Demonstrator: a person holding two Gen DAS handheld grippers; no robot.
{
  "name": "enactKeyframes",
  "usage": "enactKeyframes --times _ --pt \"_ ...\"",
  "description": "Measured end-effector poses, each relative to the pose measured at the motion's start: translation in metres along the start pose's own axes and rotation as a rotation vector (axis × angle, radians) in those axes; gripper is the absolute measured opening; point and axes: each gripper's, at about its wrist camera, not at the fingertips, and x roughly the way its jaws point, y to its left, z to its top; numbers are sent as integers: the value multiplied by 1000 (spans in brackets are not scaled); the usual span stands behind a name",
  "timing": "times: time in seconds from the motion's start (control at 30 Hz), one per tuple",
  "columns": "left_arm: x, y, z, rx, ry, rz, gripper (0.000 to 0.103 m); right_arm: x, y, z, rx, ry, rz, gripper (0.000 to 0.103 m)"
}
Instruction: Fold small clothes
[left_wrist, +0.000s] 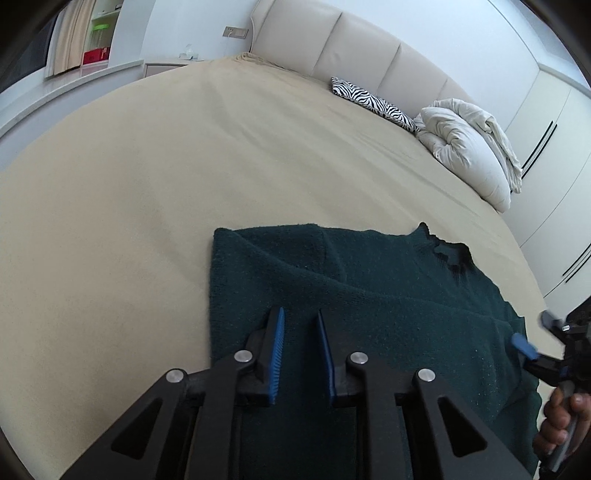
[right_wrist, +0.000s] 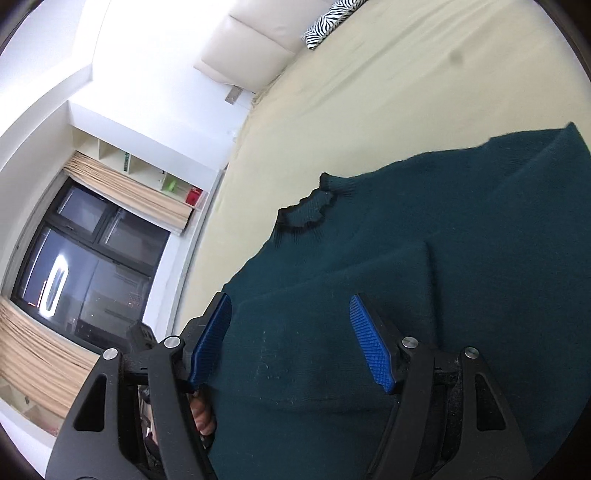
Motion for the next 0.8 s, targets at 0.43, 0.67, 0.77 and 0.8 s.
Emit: enactKeyframes --times 0.43,0.67,0.77,0.8 --pt "-76 17 -43 -23 7 68 43 -10 1 -40 -104 31 -79 76" --pt "-163 27 -108 -32 3 56 55 -108 31 -94 -46 -76 -29 79" --pt "-185 30 -148 -47 59 11 57 -144 25 -135 -23 -87 -32 79" --pt "-191 30 -160 -61 75 5 58 -154 21 -147 -14 -92 -38 79"
